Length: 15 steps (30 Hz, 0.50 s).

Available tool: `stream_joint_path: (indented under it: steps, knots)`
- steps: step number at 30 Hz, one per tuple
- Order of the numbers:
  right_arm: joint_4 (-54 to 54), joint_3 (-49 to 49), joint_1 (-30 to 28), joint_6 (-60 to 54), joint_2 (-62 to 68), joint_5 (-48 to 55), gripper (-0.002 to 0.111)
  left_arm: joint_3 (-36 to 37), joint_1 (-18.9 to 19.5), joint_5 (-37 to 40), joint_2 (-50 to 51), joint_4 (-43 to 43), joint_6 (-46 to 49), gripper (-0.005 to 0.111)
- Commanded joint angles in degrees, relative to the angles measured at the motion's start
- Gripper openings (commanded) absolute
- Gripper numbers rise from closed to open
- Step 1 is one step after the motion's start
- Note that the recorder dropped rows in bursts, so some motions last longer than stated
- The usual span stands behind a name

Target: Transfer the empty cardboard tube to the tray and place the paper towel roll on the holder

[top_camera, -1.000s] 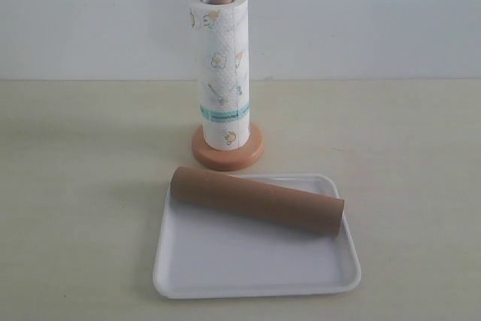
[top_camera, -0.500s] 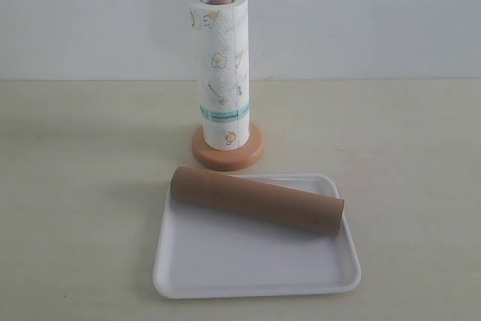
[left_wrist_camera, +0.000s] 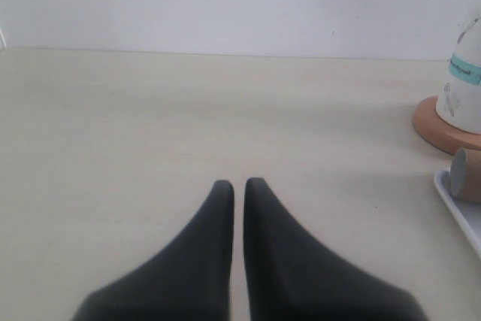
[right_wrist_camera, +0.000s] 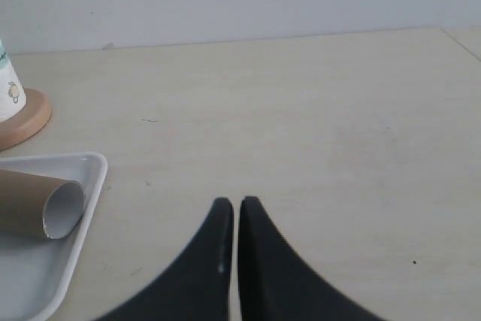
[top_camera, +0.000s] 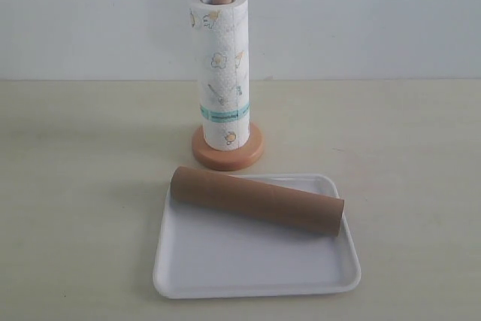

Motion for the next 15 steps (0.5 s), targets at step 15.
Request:
stream_joint_path:
  steps: [15]
  knots:
    - [0.84,-0.04,-0.38,0.29,-0.29,-0.89,0.003,0.22,-0.34,-0.46,-0.19,-0.44,0.16,0.005]
